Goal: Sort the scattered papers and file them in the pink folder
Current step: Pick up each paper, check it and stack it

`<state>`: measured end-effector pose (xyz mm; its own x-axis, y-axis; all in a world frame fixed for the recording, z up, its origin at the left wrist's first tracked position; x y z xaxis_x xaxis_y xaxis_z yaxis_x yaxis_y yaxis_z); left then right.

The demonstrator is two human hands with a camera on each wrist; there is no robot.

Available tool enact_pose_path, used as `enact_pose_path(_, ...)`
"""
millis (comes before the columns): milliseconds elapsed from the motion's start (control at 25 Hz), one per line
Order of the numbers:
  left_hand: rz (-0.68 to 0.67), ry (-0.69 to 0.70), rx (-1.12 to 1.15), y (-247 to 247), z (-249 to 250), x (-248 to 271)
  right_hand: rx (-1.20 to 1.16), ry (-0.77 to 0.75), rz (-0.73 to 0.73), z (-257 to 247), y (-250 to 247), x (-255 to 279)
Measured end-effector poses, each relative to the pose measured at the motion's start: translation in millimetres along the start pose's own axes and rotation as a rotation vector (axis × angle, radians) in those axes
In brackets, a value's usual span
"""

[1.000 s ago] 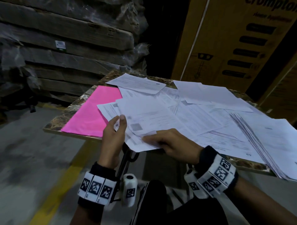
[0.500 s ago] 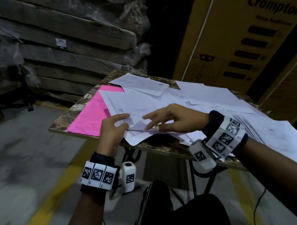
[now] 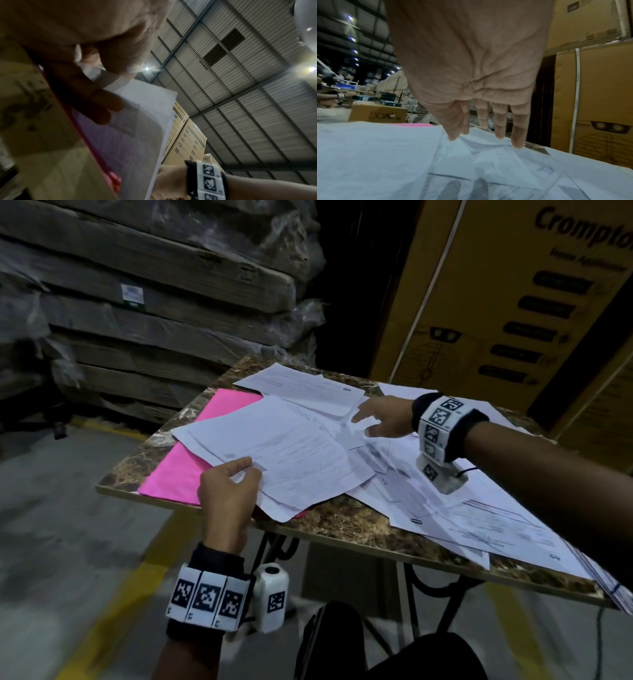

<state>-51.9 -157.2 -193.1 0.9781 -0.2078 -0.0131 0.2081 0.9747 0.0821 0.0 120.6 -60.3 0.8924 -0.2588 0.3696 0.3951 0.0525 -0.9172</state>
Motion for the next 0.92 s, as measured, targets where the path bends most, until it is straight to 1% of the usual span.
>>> enact_pose_path(120, -0.042, -0.005, -0.011, -1.5, -0.6, -0.3, 0.051, 0.033, -0.061, 2.6, 11.9, -34.5)
enact_pose_path(280, -0.086, 0.01, -0.064, -4.9, 0.0, 0.5, 0.01, 0.051, -0.094, -1.7, 26.1, -63.9)
enact_pose_path(440, -0.124, 0.018, -0.075, -7.8, 2.0, 4.2, 0.046, 0.044, -0.05, 0.5, 35.9, -88.4)
enact_pose_path(560, -0.139, 0.016, -0.035, -10.0, 2.7, 10.1, 0.071, 0.012, 0.036, 8.0, 37.9, -94.4)
enact_pose_path(640, -0.153, 0.009, -0.012, -10.2, 4.1, 11.7, 0.06, 0.008, 0.155, 14.6, 34.0, -88.8)
enact_pose_path(680, -0.157, 0.012, -0.016, -10.1, 5.1, 12.1, 0.008, -0.007, 0.253, 17.0, 30.6, -83.9)
enact_pose_path(840, -0.174, 0.033, -0.037, -8.9, 12.3, 15.2, -0.363, -0.066, 0.654, 16.5, 20.1, -39.2)
enact_pose_path(920, -0.214, 0.041, -0.053, -8.3, 15.0, 17.6, -0.477, -0.098, 0.828, 8.6, 23.2, -9.3)
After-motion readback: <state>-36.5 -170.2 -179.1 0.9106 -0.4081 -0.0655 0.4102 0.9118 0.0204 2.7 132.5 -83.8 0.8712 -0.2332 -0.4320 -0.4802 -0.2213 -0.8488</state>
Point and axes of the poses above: each hand's wrist, its own x-axis away from the middle knuckle, its own y-axis out of the palm, z = x × y, the point moved 2 cm from there along -x, towards the middle knuckle, and after that the axes turned 5 degrees about -z, right-handed, at the moved point
